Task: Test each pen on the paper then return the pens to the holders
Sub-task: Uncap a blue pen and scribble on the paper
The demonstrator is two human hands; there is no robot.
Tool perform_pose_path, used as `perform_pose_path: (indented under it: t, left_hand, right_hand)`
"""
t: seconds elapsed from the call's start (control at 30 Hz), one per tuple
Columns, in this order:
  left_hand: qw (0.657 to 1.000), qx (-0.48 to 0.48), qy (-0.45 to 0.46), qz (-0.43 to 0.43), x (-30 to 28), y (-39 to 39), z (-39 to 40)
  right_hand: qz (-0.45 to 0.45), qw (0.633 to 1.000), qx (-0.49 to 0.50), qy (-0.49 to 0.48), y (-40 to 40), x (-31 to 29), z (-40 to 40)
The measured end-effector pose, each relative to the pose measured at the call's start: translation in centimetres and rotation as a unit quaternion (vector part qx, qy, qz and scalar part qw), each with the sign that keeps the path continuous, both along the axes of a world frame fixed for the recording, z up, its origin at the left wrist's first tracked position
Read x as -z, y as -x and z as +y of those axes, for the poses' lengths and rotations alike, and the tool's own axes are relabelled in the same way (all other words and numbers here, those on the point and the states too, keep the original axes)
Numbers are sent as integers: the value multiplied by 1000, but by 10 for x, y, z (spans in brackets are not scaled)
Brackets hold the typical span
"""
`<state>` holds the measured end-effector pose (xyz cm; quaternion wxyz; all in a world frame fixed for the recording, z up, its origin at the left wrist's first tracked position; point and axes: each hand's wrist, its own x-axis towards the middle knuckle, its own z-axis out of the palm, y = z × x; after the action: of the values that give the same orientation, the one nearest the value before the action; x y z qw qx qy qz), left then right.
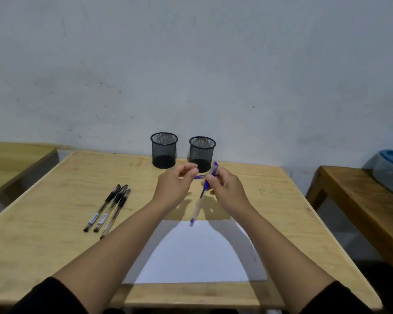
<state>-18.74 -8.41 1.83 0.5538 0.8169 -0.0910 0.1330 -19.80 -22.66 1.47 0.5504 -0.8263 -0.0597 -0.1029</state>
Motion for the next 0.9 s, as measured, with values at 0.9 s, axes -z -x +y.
perform_pose_path:
  t: [0.9]
  left_hand:
    - [997, 23, 16, 78, -8, 48, 65]
  right_hand:
    - [46, 968, -101, -224, 42, -4, 50]
